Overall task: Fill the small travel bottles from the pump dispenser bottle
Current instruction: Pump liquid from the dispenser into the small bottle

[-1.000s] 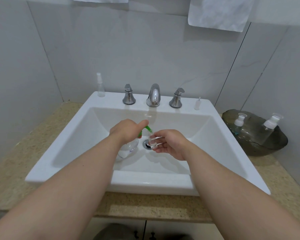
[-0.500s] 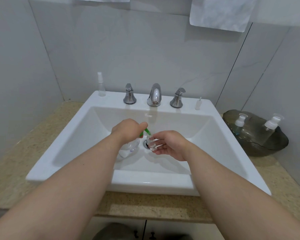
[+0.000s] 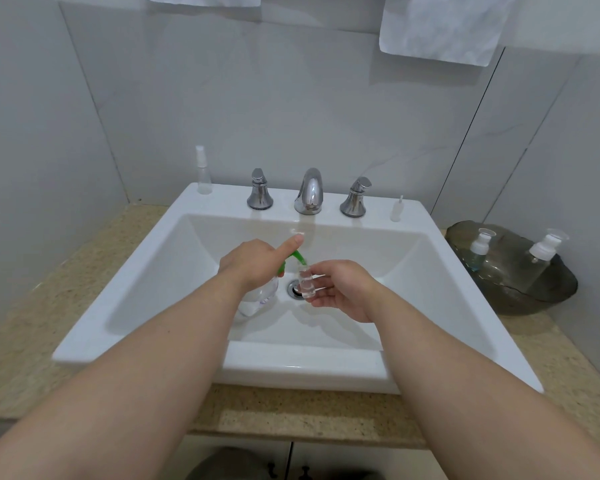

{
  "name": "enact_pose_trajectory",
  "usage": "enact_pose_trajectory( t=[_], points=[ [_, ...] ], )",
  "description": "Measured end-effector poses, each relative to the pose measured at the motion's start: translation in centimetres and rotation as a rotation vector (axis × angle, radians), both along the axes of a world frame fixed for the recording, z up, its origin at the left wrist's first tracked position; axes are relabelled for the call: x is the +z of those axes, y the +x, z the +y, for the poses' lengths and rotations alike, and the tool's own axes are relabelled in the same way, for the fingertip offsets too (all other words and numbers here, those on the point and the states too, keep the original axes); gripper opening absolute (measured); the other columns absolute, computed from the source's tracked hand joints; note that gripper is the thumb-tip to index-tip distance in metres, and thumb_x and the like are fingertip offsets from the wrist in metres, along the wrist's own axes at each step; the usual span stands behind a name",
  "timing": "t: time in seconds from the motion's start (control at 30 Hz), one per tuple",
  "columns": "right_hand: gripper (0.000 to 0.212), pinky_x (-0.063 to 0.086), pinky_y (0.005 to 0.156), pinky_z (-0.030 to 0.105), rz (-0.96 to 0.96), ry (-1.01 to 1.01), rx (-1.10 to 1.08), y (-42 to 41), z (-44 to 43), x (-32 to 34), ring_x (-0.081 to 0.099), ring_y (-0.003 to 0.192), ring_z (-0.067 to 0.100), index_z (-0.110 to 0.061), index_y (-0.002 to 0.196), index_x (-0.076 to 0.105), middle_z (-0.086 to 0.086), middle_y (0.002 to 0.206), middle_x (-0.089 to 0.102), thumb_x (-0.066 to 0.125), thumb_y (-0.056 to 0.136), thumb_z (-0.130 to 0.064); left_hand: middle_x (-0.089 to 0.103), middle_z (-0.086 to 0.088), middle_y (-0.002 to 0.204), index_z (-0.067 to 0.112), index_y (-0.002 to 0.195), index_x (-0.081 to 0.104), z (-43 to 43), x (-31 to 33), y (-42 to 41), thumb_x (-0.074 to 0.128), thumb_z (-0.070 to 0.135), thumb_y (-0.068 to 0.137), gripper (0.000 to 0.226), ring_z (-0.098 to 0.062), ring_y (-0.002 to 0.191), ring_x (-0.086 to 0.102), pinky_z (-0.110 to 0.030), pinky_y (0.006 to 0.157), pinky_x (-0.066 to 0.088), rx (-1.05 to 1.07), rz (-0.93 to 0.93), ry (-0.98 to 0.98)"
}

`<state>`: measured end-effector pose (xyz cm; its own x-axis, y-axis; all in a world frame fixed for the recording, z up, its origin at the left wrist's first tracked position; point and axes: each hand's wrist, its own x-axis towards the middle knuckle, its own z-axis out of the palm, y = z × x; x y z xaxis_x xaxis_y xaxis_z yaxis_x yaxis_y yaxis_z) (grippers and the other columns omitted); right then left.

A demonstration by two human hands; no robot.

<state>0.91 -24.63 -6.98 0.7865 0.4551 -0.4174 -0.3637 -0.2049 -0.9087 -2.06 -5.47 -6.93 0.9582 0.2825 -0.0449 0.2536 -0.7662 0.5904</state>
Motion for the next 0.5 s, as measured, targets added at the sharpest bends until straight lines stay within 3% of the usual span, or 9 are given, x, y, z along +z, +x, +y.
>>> enact_pose_trajectory(
  t=[0.33, 0.5],
  points=[
    [0.020, 0.056, 0.071, 0.032, -0.005, -0.009, 0.002, -0.11, 0.08, 0.16, 0.066, 0.074, 0.026, -0.002, 0.107, 0.072, 0.013, 0.089, 0.073, 0.059, 0.097, -0.014, 0.071, 0.010, 0.081, 0.018, 0.073, 0.076, -0.02, -0.19, 0.42, 0.036, 0.079, 0.093, 0.075, -0.017, 0.081, 0.064, -0.037, 0.087, 0.048, 0.025, 0.017, -0.023],
    [0.018, 0.055, 0.073, 0.033, -0.012, -0.026, 0.018, -0.23, 0.11, 0.19, 0.065, 0.074, 0.027, -0.003, 0.104, 0.071, 0.013, 0.088, 0.073, 0.059, 0.098, -0.015, 0.075, 0.004, 0.086, 0.019, 0.069, 0.075, 0.03, -0.39, 0.76, 0.040, 0.069, 0.092, 0.064, -0.022, 0.081, 0.066, -0.037, 0.086, 0.049, 0.030, 0.020, -0.017]
  ],
)
